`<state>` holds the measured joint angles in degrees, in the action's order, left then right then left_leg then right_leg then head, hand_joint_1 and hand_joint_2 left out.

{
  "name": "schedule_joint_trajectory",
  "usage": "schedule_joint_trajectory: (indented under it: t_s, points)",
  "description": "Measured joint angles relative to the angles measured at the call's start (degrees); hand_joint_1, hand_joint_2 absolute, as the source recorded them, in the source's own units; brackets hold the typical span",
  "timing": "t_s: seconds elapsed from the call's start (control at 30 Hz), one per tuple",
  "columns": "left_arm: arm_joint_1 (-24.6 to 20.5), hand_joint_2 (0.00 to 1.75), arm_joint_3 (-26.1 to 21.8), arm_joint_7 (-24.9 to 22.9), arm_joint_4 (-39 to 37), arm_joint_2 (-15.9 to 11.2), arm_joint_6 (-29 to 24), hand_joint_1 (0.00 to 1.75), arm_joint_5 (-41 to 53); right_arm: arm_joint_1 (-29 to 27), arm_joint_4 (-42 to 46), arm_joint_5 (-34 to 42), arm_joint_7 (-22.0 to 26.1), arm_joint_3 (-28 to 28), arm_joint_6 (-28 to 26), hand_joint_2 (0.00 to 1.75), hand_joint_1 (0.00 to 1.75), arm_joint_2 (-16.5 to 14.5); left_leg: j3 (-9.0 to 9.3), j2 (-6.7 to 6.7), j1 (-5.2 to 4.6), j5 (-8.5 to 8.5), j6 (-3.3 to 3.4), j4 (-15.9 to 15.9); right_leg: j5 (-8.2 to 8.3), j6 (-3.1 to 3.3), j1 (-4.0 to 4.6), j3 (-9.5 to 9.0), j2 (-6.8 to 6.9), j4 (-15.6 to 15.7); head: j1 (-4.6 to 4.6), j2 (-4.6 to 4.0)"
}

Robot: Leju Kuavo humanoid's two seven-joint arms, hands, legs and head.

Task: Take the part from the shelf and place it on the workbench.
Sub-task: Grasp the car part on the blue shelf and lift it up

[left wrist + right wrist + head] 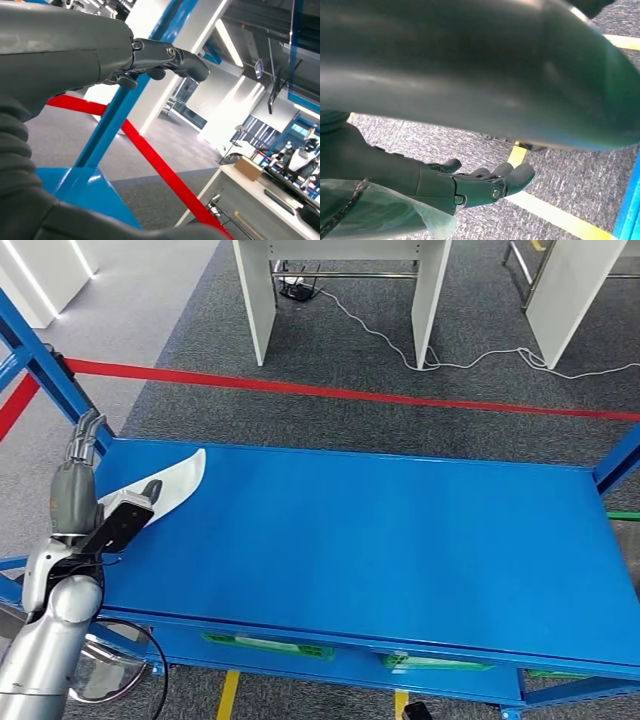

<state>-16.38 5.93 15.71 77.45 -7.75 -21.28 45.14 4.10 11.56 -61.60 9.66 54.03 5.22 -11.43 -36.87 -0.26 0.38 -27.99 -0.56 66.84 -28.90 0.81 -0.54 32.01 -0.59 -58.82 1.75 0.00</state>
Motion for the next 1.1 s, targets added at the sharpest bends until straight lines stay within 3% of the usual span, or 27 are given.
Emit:
schedule_joint_trajectory:
  t_s: [0.07,0.17,0.23,0.27,0.37,0.4,0.43,0.5,0.53,0.6,0.67,0.73,0.8,0.87,0.9,0.93,0.97,1.03,1.1]
  points:
    - [-1.59,1.75,0.42,-0.31,-1.73,-0.38,0.11,0.0,0.56,0.12,-0.01,-0.13,-0.03,-0.05,0.08,0.0,0.0,0.01,2.29,-0.01,-0.29,2.28,0.59,-5.79,-0.16,-0.3,0.15,-0.03,-0.11,-0.02,-0.02,0.0]
    - [-4.23,1.75,1.18,-1.4,-4.76,-0.83,1.04,0.0,2.06,0.25,-0.01,-0.3,-0.57,-0.19,0.24,0.0,0.0,0.04,2.66,-0.04,-0.41,1.84,1.23,-7.91,-0.06,-1.15,0.28,0.56,0.01,0.09,-0.07,0.0]
    - [-6.0,1.75,1.92,-1.98,-6.86,-1.07,2.18,0.0,2.84,0.3,-0.01,-0.22,-1.16,-0.28,0.21,0.0,0.0,0.11,2.94,-0.01,-0.11,2.01,1.72,-8.59,-1.08,-1.71,0.34,1.37,0.13,-1.23,-0.21,0.0]
    - [-6.74,1.75,2.29,-2.15,-7.78,-1.15,2.64,0.0,3.05,0.34,0.0,-0.16,-1.32,-0.32,0.18,0.0,0.0,0.16,3.14,0.06,0.05,2.09,1.96,-8.87,-2.32,-1.94,0.34,2.53,0.16,-3.55,-0.31,0.0]
    - [-8.04,1.75,3.23,-2.56,-10.08,-1.21,3.26,0.0,3.42,0.25,0.0,-0.1,-1.39,-0.38,0.13,0.0,0.0,0.31,3.25,0.23,-0.04,2.01,2.28,-8.88,-6.27,-2.39,0.2,8.27,0.18,-14.22,-0.47,0.0]
    - [-8.22,1.31,3.51,-2.76,-10.71,-1.21,3.37,0.0,3.56,0.16,0.0,-0.11,-1.47,-0.4,0.08,0.0,0.0,0.36,3.28,0.24,-0.08,1.96,2.31,-8.86,-6.17,-2.45,0.19,9.37,0.17,-15.77,-0.47,0.0]
    - [-8.38,0.87,3.78,-2.96,-11.22,-1.21,3.44,0.0,3.74,0.09,0.0,-0.12,-1.56,-0.42,0.04,0.0,0.0,0.4,3.34,0.22,-0.09,1.91,2.3,-8.83,-4.88,-2.43,0.19,9.34,0.18,-14.98,-0.49,0.0]
    - [-8.76,0.0,4.26,-3.37,-12.0,-1.21,3.57,0.0,4.0,0.07,0.0,-0.13,-1.78,-0.44,-0.05,0.0,0.0,0.48,3.53,0.17,-0.1,1.71,2.13,-8.75,-0.51,-2.18,0.2,6.53,0.24,-7.98,-0.49,0.0]
    - [-8.98,0.0,4.44,-3.48,-12.28,-1.22,3.59,0.0,4.09,0.12,0.0,-0.13,-1.84,-0.45,-0.08,0.0,0.0,0.51,3.51,0.14,-0.22,1.58,1.95,-8.63,1.05,-2.02,0.23,4.67,0.28,-4.17,-0.5,0.0]
    - [-9.23,0.0,4.71,-3.56,-12.62,-1.27,3.54,0.0,4.2,0.16,0.0,-0.14,-1.89,-0.46,-0.11,0.0,0.0,0.55,3.32,0.12,-0.43,1.49,1.5,-8.45,1.95,-1.65,0.3,2.65,0.24,-0.19,-0.44,0.0]
    - [-9.24,0.0,5.08,-3.56,-12.74,-1.32,3.4,0.0,4.47,0.06,-0.01,-0.21,-1.86,-0.46,-0.13,0.0,0.0,0.56,3.26,0.1,-0.46,1.6,0.98,-8.51,1.87,-1.18,0.3,2.41,0.13,0.22,-0.43,0.0]
    - [-9.3,0.0,5.46,-3.58,-12.77,-1.34,3.27,0.0,4.68,0.03,-0.01,-0.32,-1.84,-0.46,-0.12,0.0,0.0,0.55,3.0,0.09,-0.37,0.69,0.37,-7.62,2.08,-0.6,0.07,2.23,0.12,0.56,-0.33,0.0]
    - [-9.43,0.0,5.78,-3.63,-12.81,-1.35,3.23,0.0,4.72,0.11,-0.01,-0.43,-1.93,-0.48,0.02,0.0,0.0,0.55,0.82,0.11,-0.18,-2.36,-0.22,-2.47,2.15,-0.18,-0.13,2.05,0.13,0.75,-0.11,0.0]
    - [-9.36,0.0,6.13,-3.66,-12.94,-1.27,3.25,0.0,4.72,0.1,-0.02,-0.52,-2.03,-0.49,0.19,0.0,0.0,0.55,-2.74,0.11,0.0,-5.54,-0.64,5.29,2.07,-0.02,-0.12,1.99,0.14,0.73,-0.03,0.0]
    - [-9.27,0.0,6.28,-3.66,-13.02,-1.22,3.26,0.0,4.72,0.07,-0.02,-0.54,-2.04,-0.49,0.24,0.0,0.0,0.55,-3.83,0.12,0.07,-5.91,-0.75,7.55,2.04,0.01,-0.11,1.94,0.14,0.73,-0.03,0.0]
    - [-9.22,0.0,6.4,-3.67,-13.07,-1.17,3.26,0.0,4.72,0.06,-0.02,-0.55,-2.04,-0.49,0.26,0.0,0.0,0.55,-3.93,0.12,0.11,-5.1,-0.78,7.61,2.0,0.01,-0.11,1.86,0.11,0.72,-0.03,0.0]
    - [-9.23,0.0,6.49,-3.67,-13.1,-1.12,3.25,0.0,4.72,0.07,-0.02,-0.56,-2.03,-0.49,0.27,0.0,0.0,0.55,-2.94,0.12,0.15,-3.25,-0.72,5.3,1.96,-0.02,-0.12,1.72,0.06,0.71,-0.03,0.0]
    - [-9.43,0.0,6.68,-3.67,-13.11,-1.05,3.25,0.0,4.7,0.11,-0.02,-0.58,-2.03,-0.5,0.32,0.0,0.0,0.55,0.6,0.12,0.11,0.91,-0.39,-2.5,1.8,-0.23,-0.03,1.46,-0.02,0.68,-0.04,0.0]
    - [-9.65,0.0,6.87,-3.67,-13.12,-0.98,3.26,0.0,4.63,0.17,-0.02,-0.57,-2.02,-0.5,0.38,0.0,0.0,0.55,2.79,0.1,-0.08,2.32,0.1,-7.67,1.76,-0.65,0.14,1.61,-0.06,0.61,-0.07,0.0]
